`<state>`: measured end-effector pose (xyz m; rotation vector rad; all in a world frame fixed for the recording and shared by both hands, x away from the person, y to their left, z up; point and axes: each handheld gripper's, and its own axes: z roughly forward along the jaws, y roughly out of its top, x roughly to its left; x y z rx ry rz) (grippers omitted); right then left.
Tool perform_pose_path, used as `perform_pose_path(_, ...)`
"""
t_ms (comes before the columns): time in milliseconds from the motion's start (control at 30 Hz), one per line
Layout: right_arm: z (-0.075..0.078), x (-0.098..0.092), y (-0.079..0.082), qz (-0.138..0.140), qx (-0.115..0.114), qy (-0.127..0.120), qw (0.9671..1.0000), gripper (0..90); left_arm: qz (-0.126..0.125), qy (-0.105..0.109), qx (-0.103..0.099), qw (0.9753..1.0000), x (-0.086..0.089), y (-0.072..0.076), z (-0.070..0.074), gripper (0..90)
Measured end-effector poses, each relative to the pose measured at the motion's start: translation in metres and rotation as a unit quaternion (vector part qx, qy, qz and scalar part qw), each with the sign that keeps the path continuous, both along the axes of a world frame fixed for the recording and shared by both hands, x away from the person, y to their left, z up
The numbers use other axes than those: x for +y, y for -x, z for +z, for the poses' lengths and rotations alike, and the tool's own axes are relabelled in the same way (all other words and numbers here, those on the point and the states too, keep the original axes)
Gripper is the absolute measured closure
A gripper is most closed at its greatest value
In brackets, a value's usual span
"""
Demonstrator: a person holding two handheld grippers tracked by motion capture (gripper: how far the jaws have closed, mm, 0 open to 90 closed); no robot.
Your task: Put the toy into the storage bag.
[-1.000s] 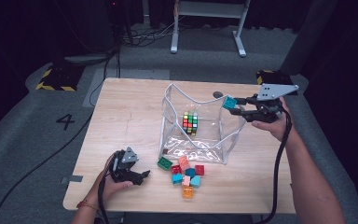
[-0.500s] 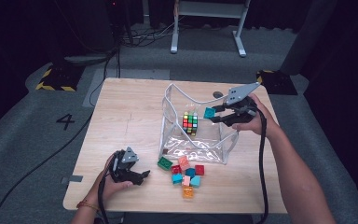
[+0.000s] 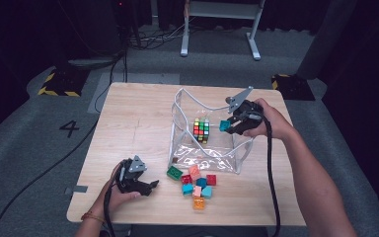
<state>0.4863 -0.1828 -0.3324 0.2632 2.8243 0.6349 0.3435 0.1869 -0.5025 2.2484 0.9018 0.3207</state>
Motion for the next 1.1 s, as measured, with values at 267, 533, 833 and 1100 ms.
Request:
perform_pose_path(267,-0.003,-0.014,-0.008,-0.024,0.025,0.068,0.9971,59.1,0.0,0.0,0.0,1.0,0.0,0.0,0.0,12.9)
perform_pose_path(533,0.001,-0.024,-0.007,-0.038,0.017,0.073,0.9964,59.0,0.0,0.0,0.0,1.0,0.0,0.0,0.0,12.9)
perform_pose_path(833,0.007,-0.038,0.003,-0.041,0.0,-0.012,0.9991,49.4,0.0,0.0,0.0,1.0,0.0,0.0,0.0,12.9)
perform_pose_path(1100,0.019,-0.059,0.024,-0.069,-0.057,-0.135,0.9868,37.5,0.0,0.0,0.0,1.0,0.0,0.0,0.0,12.9)
